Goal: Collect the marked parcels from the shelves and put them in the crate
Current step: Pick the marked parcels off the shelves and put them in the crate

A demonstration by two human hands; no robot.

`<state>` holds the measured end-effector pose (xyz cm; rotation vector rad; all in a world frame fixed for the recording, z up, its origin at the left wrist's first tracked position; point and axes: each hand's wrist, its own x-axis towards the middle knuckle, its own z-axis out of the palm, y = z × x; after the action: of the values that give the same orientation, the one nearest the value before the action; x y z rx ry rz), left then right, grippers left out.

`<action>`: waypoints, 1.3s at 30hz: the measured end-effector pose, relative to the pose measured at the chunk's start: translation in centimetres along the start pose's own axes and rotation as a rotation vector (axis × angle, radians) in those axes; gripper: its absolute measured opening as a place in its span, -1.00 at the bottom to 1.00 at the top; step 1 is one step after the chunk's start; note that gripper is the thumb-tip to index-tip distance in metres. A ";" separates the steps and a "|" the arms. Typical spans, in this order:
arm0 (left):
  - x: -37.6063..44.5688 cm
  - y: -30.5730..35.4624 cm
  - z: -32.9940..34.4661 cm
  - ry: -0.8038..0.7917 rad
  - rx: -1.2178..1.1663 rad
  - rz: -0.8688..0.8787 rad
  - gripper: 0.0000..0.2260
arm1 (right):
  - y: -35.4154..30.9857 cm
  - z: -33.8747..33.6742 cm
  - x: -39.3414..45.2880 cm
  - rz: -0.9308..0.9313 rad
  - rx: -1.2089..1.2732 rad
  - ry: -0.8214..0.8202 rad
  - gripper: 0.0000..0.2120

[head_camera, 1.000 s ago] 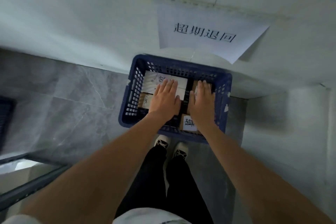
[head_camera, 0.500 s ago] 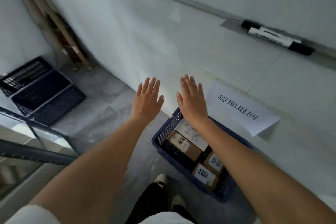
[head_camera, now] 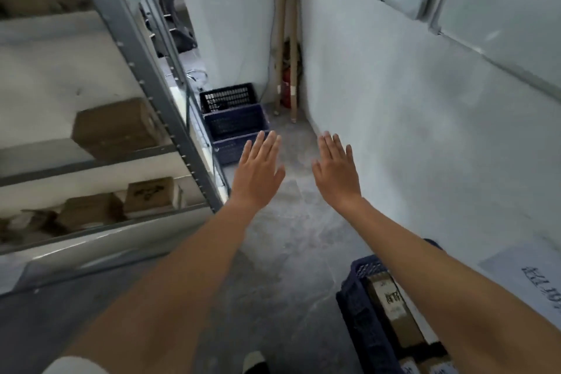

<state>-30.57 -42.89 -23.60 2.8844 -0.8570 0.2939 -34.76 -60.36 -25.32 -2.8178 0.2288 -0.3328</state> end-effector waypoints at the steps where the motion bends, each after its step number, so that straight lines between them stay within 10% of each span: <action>1: -0.8 -2.4 -0.4 -0.003 0.028 -0.034 -0.46 | -2.4 0.7 0.8 -0.030 0.017 -0.007 -0.47; 17: -11.1 -28.9 -6.1 0.058 0.247 -0.410 -0.47 | -31.8 9.3 6.3 -0.488 0.108 -0.088 -0.47; 39: -3.0 -43.1 0.7 0.027 0.116 -0.636 -0.44 | -39.7 19.7 20.4 -0.530 0.215 -0.255 -0.44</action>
<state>-9.25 -5.55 -27.43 3.0518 0.1092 0.3135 -5.40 -21.44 -27.35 -2.6263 -0.5808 -0.0934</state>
